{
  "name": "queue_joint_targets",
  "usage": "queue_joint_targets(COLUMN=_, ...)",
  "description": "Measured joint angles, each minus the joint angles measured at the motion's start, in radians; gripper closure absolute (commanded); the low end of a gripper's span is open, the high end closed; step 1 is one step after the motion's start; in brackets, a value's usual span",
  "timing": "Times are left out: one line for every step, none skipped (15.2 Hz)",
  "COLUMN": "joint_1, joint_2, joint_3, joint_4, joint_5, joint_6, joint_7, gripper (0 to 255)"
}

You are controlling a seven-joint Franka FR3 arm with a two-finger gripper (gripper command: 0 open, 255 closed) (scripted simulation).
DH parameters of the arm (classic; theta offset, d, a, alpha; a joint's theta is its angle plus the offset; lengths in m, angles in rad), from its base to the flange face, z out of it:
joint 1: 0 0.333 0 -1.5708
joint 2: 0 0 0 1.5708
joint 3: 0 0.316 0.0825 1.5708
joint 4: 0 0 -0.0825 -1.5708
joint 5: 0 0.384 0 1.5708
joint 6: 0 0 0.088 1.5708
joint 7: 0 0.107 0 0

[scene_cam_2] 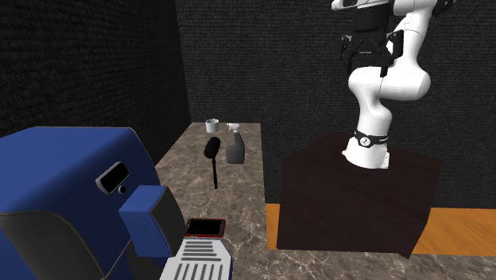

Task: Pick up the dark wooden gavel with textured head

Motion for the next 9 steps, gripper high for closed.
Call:
queue_joint_targets(joint_1=0.0, joint_2=0.0, joint_3=0.0, joint_4=0.0, joint_5=0.0, joint_6=0.0, joint_7=0.0, gripper=0)
queue_joint_targets(joint_1=-0.003, joint_2=0.005, joint_3=-0.01, joint_4=-0.004, joint_5=-0.008, joint_6=0.009, joint_7=-0.013, gripper=0)
queue_joint_targets(joint_1=-0.008, joint_2=0.015, joint_3=-0.025, joint_4=-0.012, joint_5=-0.018, joint_6=0.029, joint_7=-0.032, gripper=0)
queue_joint_targets(joint_1=-0.014, joint_2=0.023, joint_3=-0.044, joint_4=-0.02, joint_5=-0.033, joint_6=0.047, joint_7=-0.057, gripper=0)
queue_joint_targets(joint_1=-0.02, joint_2=0.038, joint_3=-0.064, joint_4=-0.024, joint_5=-0.046, joint_6=0.068, joint_7=-0.083, gripper=0)
queue_joint_targets(joint_1=-0.027, joint_2=0.049, joint_3=-0.084, joint_4=-0.03, joint_5=-0.06, joint_6=0.087, joint_7=-0.109, gripper=0)
queue_joint_targets(joint_1=-0.032, joint_2=0.065, joint_3=-0.105, joint_4=-0.032, joint_5=-0.074, joint_6=0.108, joint_7=-0.135, gripper=0)
queue_joint_targets(joint_1=-0.038, joint_2=0.081, joint_3=-0.125, joint_4=-0.032, joint_5=-0.085, joint_6=0.127, joint_7=-0.161, gripper=0)
queue_joint_targets(joint_1=-0.043, joint_2=0.099, joint_3=-0.145, joint_4=-0.037, joint_5=-0.097, joint_6=0.152, joint_7=-0.187, gripper=0)
